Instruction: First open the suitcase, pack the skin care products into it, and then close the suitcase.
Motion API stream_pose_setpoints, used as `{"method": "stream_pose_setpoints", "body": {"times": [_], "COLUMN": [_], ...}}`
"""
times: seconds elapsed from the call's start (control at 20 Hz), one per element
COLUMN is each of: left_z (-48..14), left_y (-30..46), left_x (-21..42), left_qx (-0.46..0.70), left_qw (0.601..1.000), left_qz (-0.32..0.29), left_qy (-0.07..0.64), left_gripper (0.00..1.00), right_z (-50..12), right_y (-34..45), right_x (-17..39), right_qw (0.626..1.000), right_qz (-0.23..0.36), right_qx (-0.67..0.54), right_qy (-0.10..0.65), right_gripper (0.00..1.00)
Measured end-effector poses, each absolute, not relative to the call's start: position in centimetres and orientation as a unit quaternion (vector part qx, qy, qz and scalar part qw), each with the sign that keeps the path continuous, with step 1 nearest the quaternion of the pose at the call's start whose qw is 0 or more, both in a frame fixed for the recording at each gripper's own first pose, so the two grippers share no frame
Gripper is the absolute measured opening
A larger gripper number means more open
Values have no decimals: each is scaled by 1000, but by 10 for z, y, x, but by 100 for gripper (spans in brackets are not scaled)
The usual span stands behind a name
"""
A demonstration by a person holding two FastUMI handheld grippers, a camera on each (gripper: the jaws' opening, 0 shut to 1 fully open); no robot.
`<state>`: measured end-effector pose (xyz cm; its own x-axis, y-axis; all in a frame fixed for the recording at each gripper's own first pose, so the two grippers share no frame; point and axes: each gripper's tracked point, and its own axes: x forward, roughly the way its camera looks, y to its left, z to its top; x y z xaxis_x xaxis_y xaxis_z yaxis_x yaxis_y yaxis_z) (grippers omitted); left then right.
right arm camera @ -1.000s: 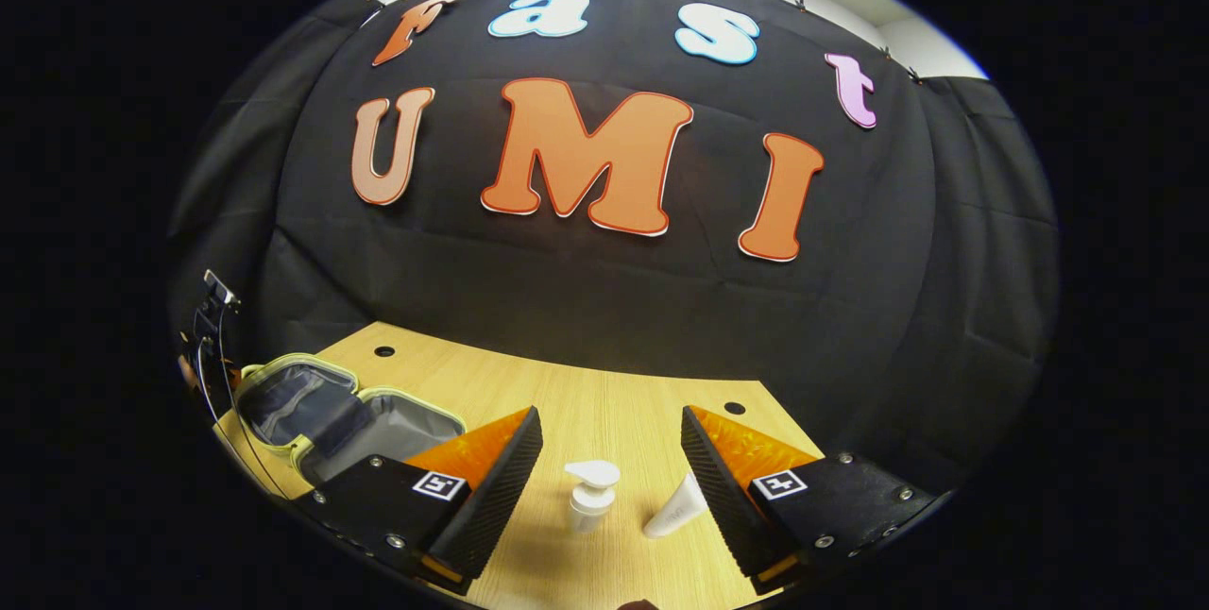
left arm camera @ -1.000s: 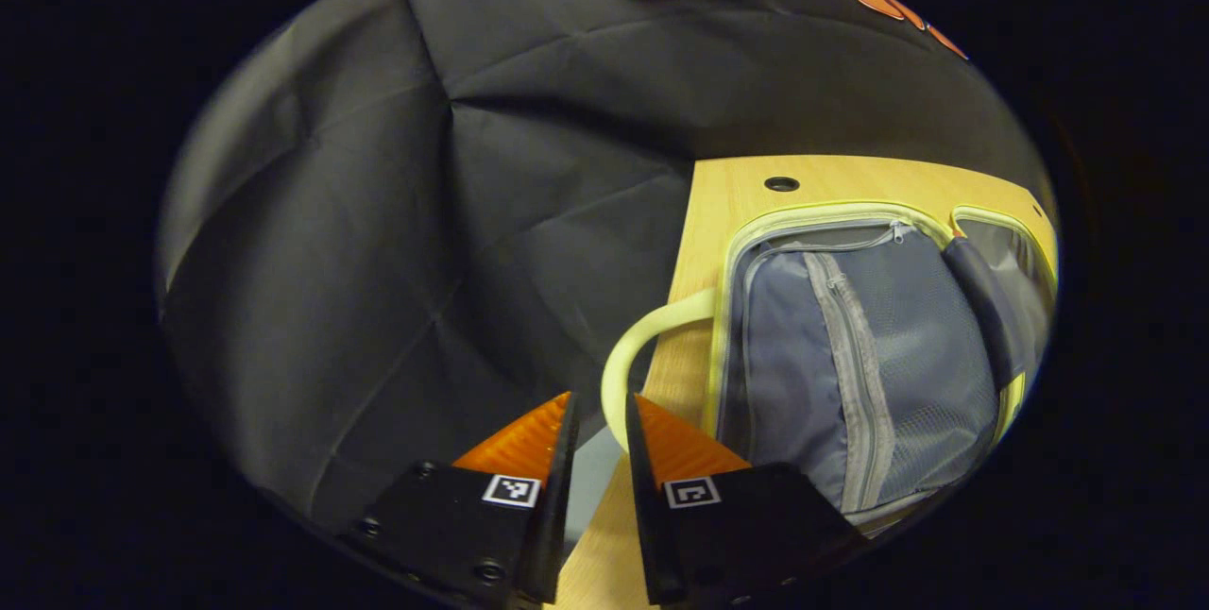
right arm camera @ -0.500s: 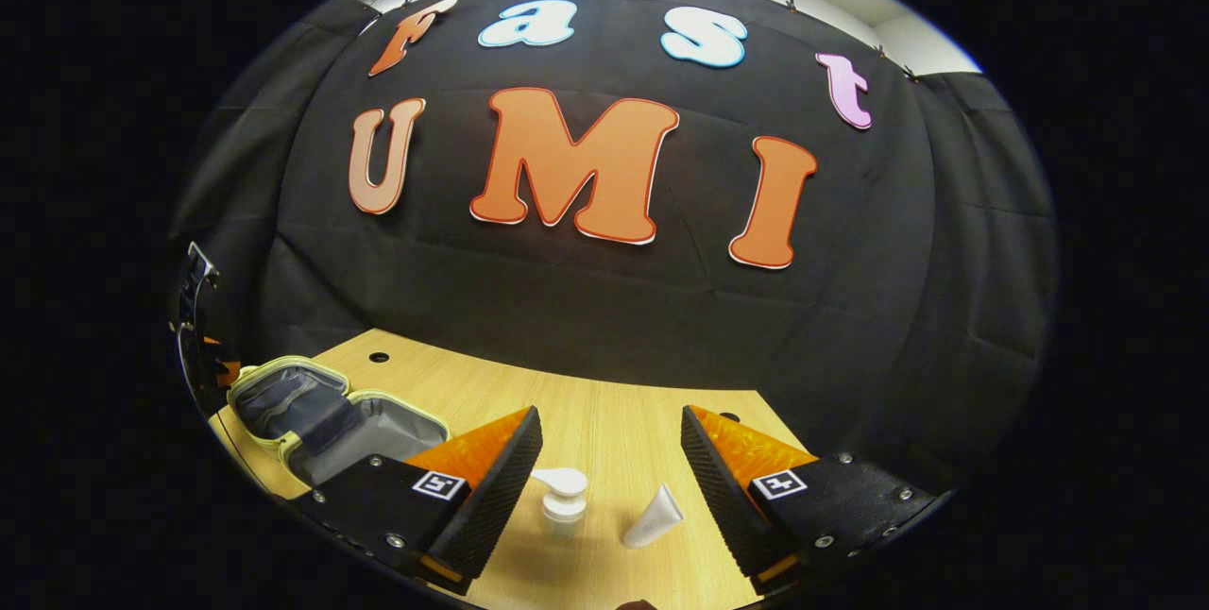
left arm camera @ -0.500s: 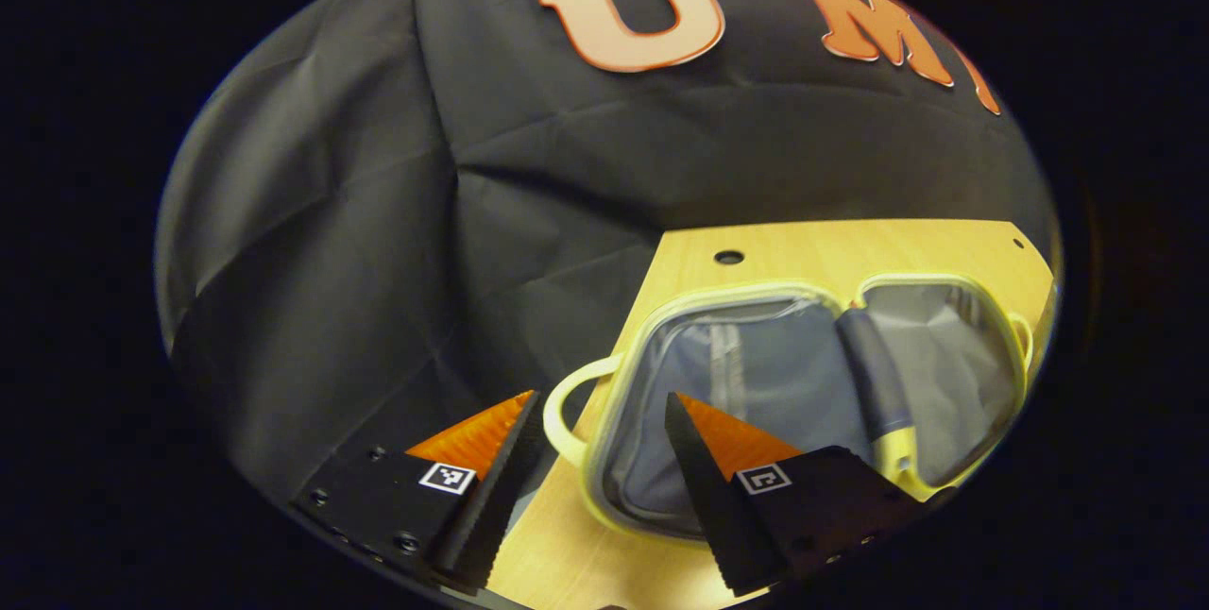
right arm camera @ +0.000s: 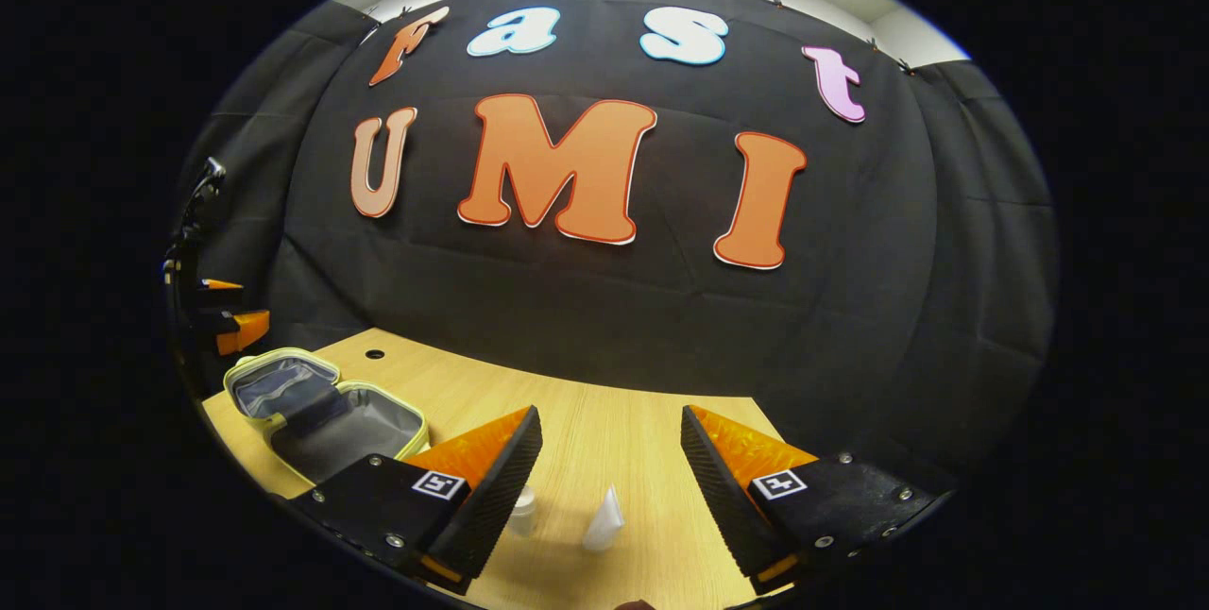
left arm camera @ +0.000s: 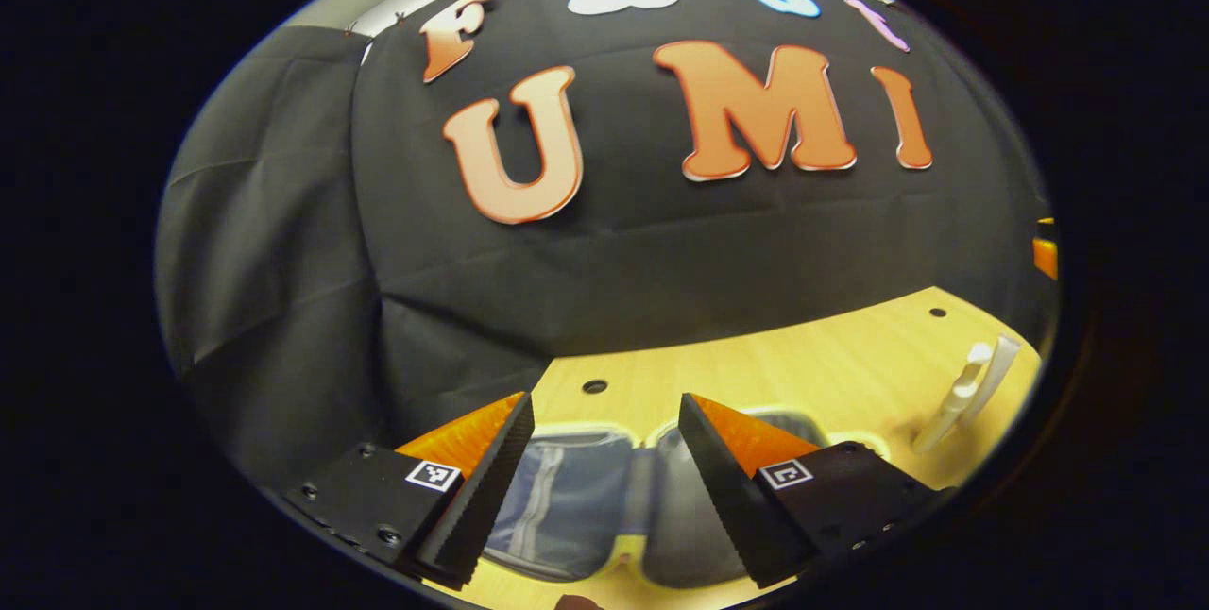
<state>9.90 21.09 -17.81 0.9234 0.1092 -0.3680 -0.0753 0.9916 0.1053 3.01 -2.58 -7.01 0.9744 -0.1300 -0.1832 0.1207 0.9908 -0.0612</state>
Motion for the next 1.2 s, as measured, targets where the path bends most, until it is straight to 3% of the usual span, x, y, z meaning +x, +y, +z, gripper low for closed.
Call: {"method": "stream_pose_setpoints", "body": {"times": [0.55,1.0,1.2], "left_z": [-81,-137,-179], "left_y": [53,-56,-80], "left_x": [118,111,98], "left_qx": [-2,8,30], "left_qw": [993,973,967], "left_qz": [-60,-175,-183], "left_qy": [97,149,176], "left_gripper": [100,99,99], "right_z": [-102,-121,-125], "right_y": [-43,-67,-80], "right_x": [20,11,8], "right_qw": [992,989,987], "right_qz": [-51,-64,-70], "right_qx": [-15,-17,-21], "right_qy": [112,133,140], "right_gripper": [95,95,95]}}
